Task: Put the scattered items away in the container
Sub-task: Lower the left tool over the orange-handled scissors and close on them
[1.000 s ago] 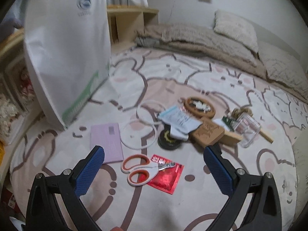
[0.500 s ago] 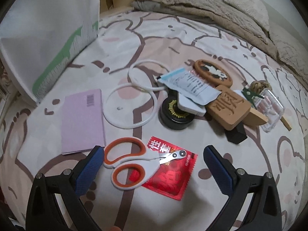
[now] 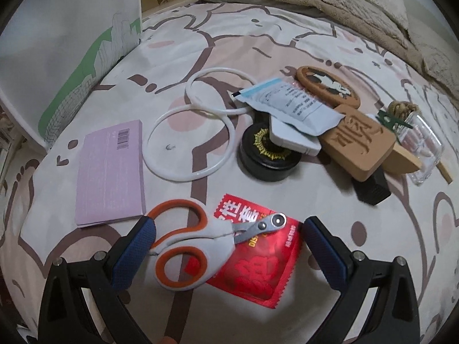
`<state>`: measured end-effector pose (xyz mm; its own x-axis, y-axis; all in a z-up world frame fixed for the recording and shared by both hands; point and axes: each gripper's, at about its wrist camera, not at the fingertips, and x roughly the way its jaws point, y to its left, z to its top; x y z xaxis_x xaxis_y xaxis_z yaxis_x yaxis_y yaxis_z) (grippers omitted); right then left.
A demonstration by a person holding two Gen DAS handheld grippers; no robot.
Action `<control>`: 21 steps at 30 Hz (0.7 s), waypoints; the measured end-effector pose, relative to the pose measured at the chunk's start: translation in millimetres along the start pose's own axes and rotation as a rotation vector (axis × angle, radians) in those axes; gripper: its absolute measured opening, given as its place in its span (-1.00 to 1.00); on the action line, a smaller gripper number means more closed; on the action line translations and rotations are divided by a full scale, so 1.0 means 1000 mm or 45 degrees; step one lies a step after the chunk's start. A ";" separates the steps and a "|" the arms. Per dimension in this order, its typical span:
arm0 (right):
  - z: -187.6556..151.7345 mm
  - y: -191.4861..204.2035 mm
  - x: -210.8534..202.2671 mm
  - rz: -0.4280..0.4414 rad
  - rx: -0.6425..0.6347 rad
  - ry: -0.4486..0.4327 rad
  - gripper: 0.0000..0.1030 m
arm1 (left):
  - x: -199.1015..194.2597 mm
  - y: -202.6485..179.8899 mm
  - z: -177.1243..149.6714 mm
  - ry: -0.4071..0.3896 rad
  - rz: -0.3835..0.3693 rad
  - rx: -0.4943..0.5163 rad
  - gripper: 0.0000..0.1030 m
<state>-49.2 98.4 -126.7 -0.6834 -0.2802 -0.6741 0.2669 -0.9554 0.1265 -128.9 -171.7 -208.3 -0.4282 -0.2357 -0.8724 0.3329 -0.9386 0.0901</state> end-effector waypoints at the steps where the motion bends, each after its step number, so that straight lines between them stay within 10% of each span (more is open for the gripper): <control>1: -0.002 0.002 0.003 0.000 -0.009 0.012 1.00 | 0.000 0.000 0.000 0.004 0.009 -0.002 1.00; 21: -0.019 0.020 0.025 -0.008 -0.046 0.100 1.00 | -0.011 0.009 -0.009 -0.001 0.109 -0.151 1.00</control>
<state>-47.8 74.5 -154.7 -0.6303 -0.2649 -0.7297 0.2884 -0.9526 0.0967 -113.2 -175.4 -202.6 -0.3950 -0.3137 -0.8634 0.4653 -0.8788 0.1064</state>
